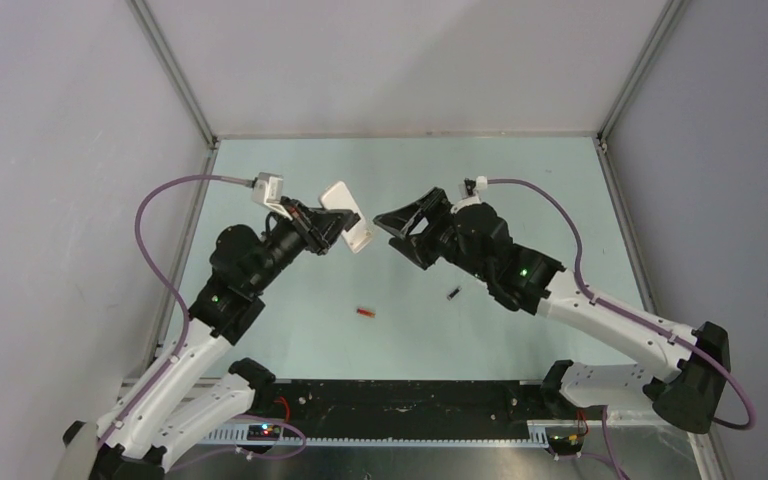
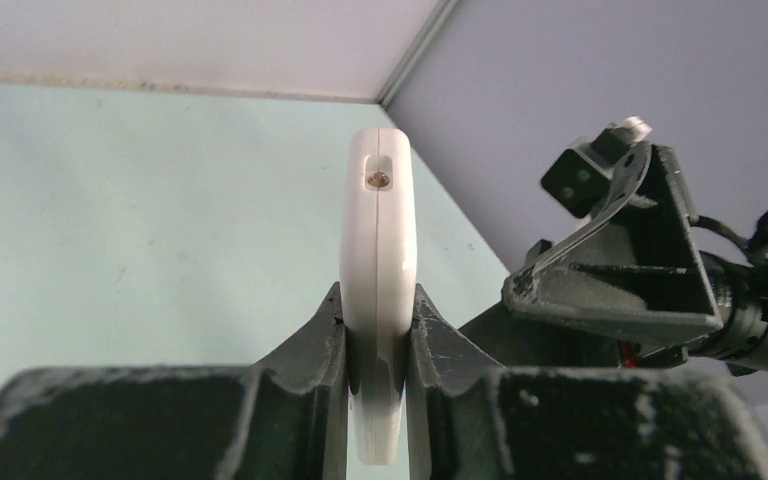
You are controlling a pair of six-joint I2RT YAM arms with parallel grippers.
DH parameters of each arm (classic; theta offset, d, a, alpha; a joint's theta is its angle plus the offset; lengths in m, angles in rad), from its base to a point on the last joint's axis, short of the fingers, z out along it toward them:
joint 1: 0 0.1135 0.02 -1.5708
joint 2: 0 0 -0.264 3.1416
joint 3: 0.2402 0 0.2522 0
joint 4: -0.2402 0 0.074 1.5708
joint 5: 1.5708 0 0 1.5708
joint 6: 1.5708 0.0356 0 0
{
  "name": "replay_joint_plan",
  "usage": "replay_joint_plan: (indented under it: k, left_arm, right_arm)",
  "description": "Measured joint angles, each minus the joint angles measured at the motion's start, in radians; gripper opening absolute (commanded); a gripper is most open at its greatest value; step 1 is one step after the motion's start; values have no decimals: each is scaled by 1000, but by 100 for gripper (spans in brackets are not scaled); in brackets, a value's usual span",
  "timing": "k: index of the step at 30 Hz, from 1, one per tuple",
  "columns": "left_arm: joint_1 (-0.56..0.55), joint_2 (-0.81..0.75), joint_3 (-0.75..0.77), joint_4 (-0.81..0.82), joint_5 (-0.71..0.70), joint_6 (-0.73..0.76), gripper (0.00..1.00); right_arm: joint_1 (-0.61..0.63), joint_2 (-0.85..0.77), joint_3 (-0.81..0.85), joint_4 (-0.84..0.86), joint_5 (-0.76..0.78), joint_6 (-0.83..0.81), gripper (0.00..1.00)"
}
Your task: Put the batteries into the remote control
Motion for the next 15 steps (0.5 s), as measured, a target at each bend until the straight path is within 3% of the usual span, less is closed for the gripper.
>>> replay_joint_plan:
  k: [4, 9, 15]
  left_arm:
    - [0, 8, -7, -59, -66, 19, 0]
    - [3, 17, -7, -149, -155, 47, 0]
    - [15, 23, -7, -222, -195, 71, 0]
  right_arm:
    - [-68, 3, -4, -76, -38, -64, 70]
    - [-96, 21, -17, -211, -56, -269, 65]
    - [-50, 207, -15, -256, -103, -519, 57]
